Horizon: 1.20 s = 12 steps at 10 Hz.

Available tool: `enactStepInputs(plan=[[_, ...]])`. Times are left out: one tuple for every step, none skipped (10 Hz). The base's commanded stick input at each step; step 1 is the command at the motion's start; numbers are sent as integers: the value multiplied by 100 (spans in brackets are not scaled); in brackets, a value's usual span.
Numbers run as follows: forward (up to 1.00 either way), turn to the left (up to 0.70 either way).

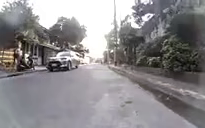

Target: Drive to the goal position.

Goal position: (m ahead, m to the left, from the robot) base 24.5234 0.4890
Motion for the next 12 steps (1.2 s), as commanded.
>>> enactStepInputs(plan=[[100,0],[100,0],[100,0],[100,0],[100,0],[100,0],[100,0],[100,0],[100,0],[100,-11],[100,-23],[100,-36]])
